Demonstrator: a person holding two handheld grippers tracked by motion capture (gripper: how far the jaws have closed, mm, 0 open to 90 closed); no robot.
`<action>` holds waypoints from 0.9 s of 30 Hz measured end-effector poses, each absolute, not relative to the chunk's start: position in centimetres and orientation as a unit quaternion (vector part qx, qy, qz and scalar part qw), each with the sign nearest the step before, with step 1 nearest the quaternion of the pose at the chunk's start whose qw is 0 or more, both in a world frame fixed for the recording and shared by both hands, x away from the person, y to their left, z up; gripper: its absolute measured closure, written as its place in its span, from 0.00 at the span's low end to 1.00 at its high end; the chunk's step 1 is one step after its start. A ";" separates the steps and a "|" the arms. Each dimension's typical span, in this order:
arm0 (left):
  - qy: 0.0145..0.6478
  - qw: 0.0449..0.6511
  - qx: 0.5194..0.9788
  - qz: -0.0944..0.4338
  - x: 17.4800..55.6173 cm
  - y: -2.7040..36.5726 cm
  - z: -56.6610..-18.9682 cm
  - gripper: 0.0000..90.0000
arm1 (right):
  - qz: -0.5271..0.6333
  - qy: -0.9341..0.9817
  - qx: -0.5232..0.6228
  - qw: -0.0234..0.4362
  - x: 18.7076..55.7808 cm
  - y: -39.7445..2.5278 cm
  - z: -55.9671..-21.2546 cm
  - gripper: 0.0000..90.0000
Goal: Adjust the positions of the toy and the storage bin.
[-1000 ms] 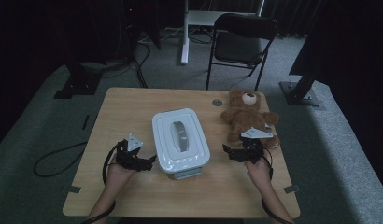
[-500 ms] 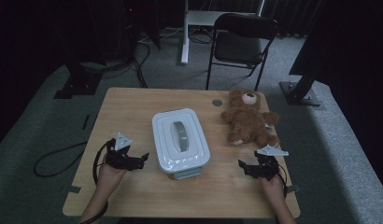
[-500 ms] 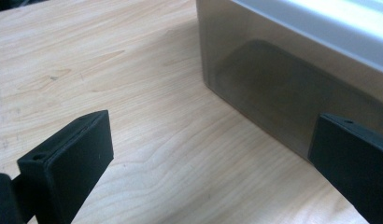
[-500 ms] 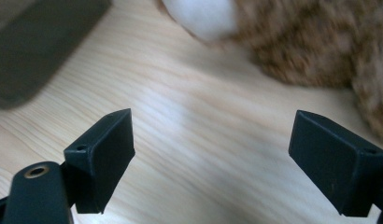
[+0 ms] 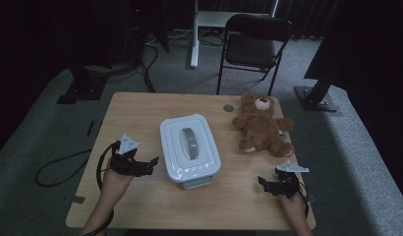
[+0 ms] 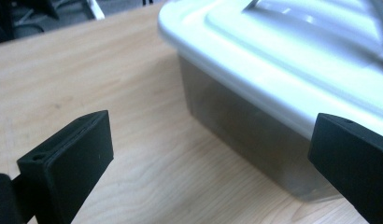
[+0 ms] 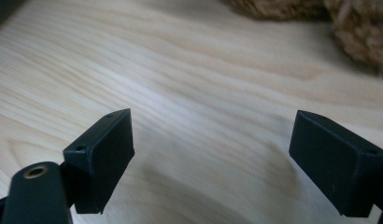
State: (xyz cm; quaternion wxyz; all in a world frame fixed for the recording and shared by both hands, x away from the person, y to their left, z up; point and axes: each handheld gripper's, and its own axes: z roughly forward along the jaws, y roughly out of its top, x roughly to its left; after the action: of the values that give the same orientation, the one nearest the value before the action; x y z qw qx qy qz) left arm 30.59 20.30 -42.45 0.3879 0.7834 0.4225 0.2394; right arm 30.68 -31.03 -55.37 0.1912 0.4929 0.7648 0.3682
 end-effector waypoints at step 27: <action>0.354 0.370 0.839 0.185 32.5 11.8 -40.3 0.01 | 0.338 0.770 0.496 0.214 30.0 -31.2 -55.9 0.14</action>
State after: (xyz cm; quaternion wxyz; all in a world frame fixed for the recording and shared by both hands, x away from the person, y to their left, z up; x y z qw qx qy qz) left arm 32.54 11.75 -40.28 0.3701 0.8388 0.3541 0.1846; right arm 30.05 -31.20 -55.87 0.2143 0.4963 0.7703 0.3380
